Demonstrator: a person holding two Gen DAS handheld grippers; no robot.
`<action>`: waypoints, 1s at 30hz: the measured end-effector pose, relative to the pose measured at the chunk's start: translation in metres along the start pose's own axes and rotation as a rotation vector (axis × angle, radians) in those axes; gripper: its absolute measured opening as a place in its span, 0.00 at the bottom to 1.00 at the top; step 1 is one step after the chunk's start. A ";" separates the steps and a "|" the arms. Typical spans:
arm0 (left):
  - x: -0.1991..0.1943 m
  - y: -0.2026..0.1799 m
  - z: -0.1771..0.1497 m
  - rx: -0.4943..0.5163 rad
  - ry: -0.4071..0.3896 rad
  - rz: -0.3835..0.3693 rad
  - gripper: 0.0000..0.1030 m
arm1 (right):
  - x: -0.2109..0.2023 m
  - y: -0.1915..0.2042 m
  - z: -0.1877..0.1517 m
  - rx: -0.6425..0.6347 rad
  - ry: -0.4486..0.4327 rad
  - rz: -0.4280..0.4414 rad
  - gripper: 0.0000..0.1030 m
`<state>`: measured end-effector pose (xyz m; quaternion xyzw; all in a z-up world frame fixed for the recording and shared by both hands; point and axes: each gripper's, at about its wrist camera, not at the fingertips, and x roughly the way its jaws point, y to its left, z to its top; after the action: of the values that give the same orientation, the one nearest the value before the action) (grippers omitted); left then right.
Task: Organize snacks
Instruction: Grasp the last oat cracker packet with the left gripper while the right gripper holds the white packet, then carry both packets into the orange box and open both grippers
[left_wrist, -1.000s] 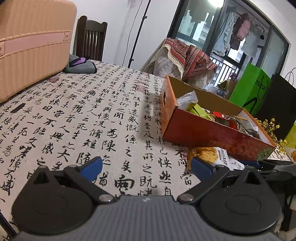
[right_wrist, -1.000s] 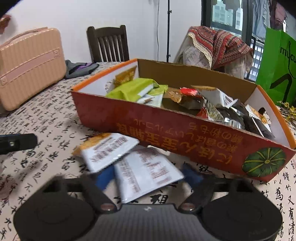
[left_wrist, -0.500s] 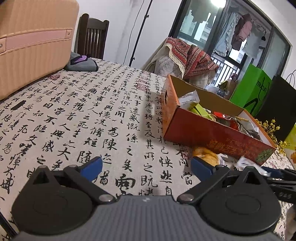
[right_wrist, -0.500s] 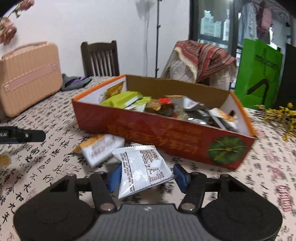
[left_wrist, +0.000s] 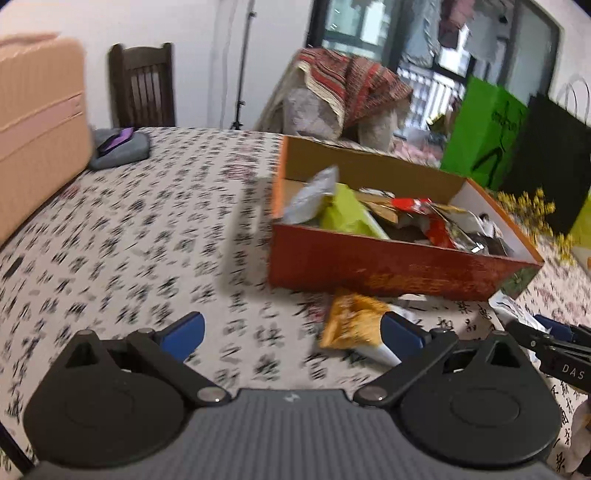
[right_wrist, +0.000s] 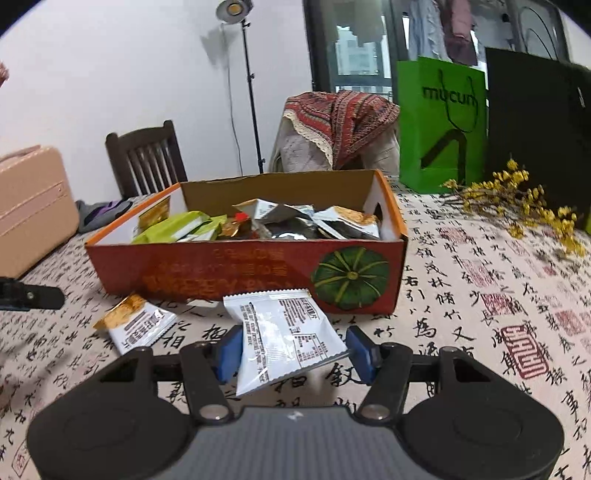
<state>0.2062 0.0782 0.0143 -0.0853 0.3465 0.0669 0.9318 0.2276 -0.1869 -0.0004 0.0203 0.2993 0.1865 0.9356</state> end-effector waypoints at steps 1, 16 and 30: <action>0.005 -0.008 0.002 0.021 0.011 0.005 1.00 | 0.000 -0.002 0.000 0.004 -0.004 -0.006 0.58; 0.068 -0.054 0.003 0.060 0.131 0.013 1.00 | -0.007 -0.013 -0.003 0.051 -0.048 -0.034 0.58; 0.061 -0.069 -0.012 0.146 0.086 0.019 0.74 | -0.008 -0.011 -0.004 0.043 -0.055 -0.031 0.58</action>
<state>0.2575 0.0121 -0.0271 -0.0169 0.3907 0.0465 0.9192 0.2233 -0.2007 -0.0005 0.0407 0.2776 0.1650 0.9456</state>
